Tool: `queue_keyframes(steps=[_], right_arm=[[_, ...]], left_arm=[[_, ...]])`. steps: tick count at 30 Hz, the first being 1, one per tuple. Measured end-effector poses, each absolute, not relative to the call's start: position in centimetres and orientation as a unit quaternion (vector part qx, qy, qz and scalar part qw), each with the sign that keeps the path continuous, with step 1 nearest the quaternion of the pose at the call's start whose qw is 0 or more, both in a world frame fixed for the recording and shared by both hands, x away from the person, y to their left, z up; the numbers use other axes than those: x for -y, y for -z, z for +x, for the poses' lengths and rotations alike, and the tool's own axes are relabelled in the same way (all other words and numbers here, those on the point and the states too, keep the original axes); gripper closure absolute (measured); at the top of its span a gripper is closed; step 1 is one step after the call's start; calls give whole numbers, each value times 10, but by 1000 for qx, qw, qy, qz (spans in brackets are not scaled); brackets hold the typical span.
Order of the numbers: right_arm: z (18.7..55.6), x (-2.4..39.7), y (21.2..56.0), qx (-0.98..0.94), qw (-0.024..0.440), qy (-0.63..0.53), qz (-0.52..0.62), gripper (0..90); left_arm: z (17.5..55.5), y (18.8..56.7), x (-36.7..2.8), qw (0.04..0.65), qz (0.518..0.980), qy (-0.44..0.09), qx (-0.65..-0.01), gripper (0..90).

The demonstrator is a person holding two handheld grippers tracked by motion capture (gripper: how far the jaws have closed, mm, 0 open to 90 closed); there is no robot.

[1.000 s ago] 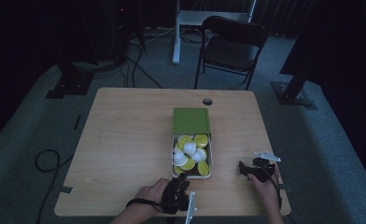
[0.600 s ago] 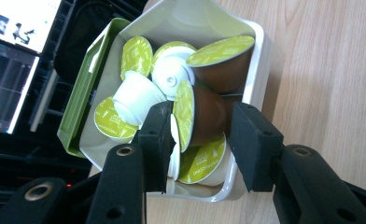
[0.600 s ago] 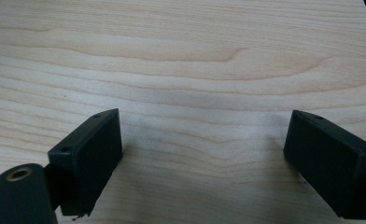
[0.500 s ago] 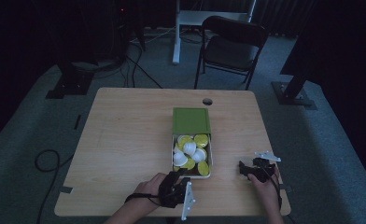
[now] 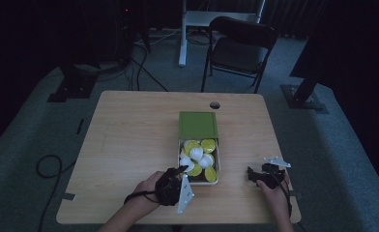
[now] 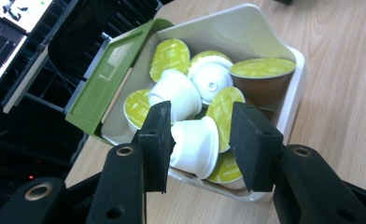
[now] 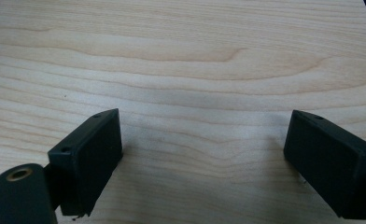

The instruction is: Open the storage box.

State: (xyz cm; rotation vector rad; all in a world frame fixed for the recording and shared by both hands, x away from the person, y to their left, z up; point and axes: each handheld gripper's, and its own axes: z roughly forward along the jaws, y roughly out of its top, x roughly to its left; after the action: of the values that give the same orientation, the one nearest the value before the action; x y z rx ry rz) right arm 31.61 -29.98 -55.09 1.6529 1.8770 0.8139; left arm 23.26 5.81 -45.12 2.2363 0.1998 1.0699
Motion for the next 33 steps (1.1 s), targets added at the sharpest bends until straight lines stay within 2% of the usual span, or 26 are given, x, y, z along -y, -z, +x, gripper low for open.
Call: queue_keyframes(steps=[16, 21, 29, 33], right_arm=[[316, 300, 551, -691, 253, -299, 608, 108], [316, 300, 551, -690, 253, -299, 608, 108], [316, 300, 551, -690, 253, -299, 608, 108], [316, 300, 551, -690, 253, -299, 608, 108]], left_arm=[[247, 429, -89, 365, 843, -375, -128, 590], [251, 427, -97, 371, 843, -363, -139, 556], [257, 426, -112, 388, 844, -335, -160, 440], [260, 428, -119, 396, 845, -317, -167, 428]])
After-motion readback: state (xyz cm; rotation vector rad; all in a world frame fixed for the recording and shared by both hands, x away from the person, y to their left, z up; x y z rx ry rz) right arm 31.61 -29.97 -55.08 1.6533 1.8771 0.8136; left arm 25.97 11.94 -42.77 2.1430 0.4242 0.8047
